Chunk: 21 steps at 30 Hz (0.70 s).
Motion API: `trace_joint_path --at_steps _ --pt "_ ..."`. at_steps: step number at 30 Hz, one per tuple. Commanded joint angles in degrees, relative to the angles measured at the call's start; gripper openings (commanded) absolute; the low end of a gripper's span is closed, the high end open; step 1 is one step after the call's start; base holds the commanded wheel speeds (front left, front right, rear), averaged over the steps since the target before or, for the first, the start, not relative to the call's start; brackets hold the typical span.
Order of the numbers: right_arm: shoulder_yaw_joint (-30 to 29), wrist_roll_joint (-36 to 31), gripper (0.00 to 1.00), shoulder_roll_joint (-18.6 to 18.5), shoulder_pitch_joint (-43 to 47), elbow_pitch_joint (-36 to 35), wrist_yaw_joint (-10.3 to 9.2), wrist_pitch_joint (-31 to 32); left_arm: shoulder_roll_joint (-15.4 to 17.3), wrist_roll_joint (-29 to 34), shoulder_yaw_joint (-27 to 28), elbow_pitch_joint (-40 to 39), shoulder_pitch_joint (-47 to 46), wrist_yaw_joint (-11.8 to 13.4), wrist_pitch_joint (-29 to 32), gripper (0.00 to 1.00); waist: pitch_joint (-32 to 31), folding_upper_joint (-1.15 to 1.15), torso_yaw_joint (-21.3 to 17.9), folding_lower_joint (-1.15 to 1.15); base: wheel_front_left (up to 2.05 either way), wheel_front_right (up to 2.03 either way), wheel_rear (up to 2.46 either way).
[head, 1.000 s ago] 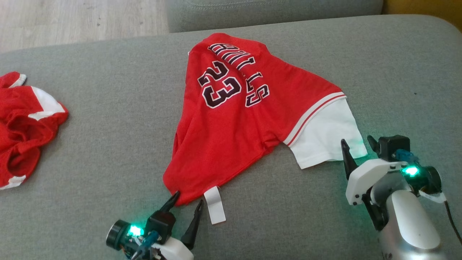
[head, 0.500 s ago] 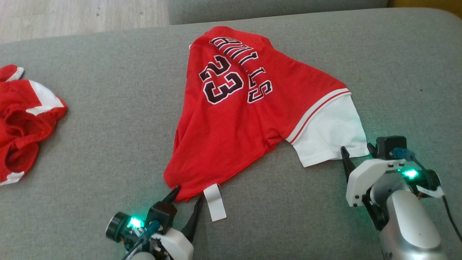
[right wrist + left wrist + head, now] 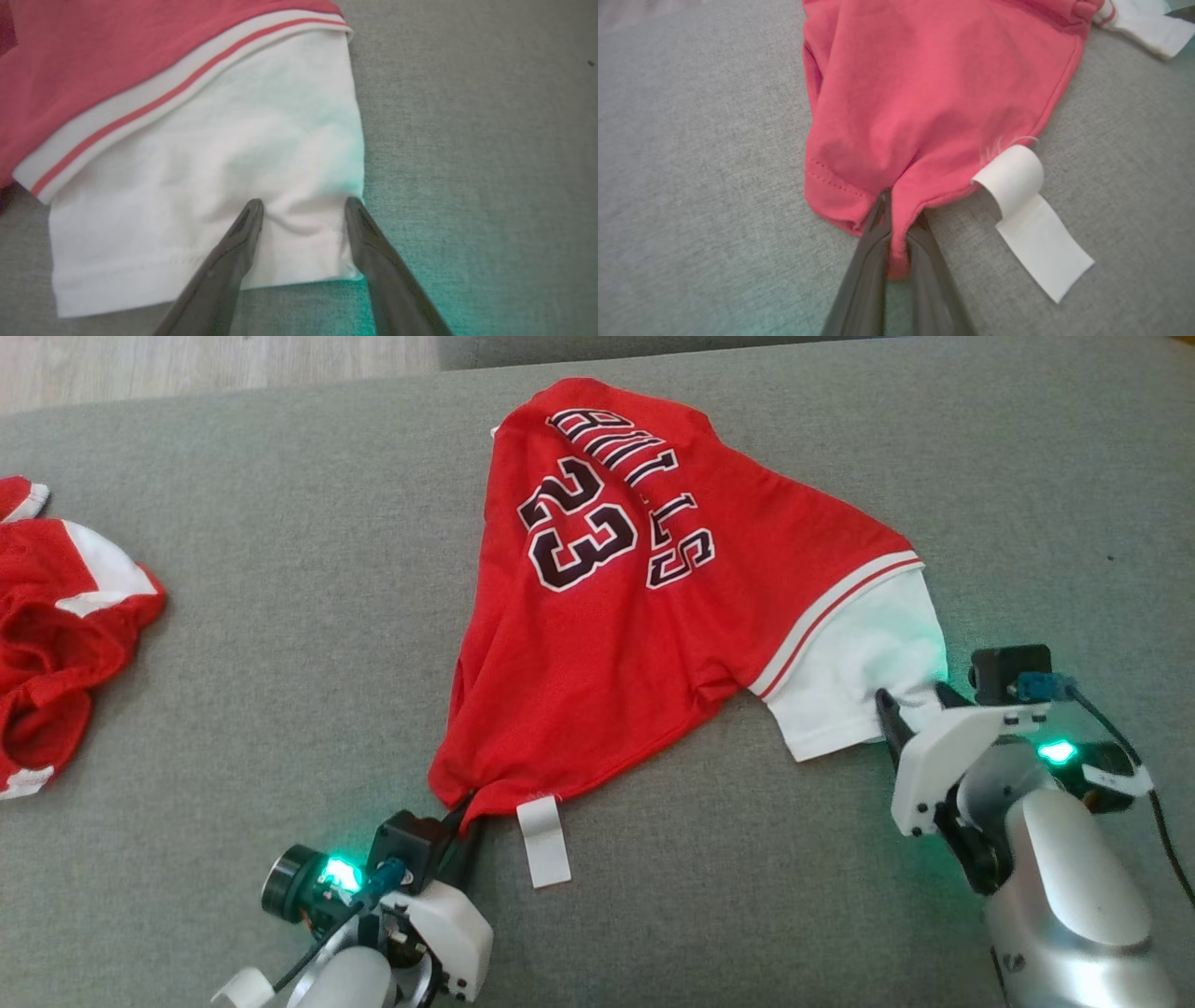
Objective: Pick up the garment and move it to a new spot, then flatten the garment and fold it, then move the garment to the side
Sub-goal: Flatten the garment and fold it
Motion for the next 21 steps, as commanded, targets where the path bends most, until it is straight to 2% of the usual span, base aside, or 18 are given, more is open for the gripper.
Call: trace_joint_path --at_steps 1,5,10,15,21 --pt "3.0 0.8 0.0 1.1 1.0 1.0 0.45 1.9 0.9 -0.6 0.8 0.9 0.3 -0.2 1.9 0.0 0.1 0.0 0.1 0.0 0.0 0.0 0.0" --pt "4.2 5.9 0.0 1.1 1.1 -0.6 0.45 1.3 1.2 -1.7 0.9 -0.2 0.4 -0.3 1.6 0.0 -0.2 0.0 0.4 0.0 0.0 0.0 0.0" --pt "2.6 18.0 0.0 1.1 2.1 -7.3 0.45 -1.4 1.4 -5.4 3.5 -6.3 1.8 -0.3 0.9 0.0 -2.6 0.0 0.8 0.0 0.0 0.0 0.0" --pt "-0.8 27.6 0.0 1.1 4.9 -19.8 0.45 -0.3 3.0 -9.8 7.7 -20.4 4.8 0.3 2.2 0.0 -6.0 0.0 0.4 0.0 0.0 0.0 0.0" --pt "-6.4 34.4 0.0 1.0 8.8 -39.0 0.45 5.2 4.1 -16.0 12.4 -40.4 7.9 1.1 6.0 0.0 -9.5 0.0 -0.8 0.0 0.0 0.0 0.0"
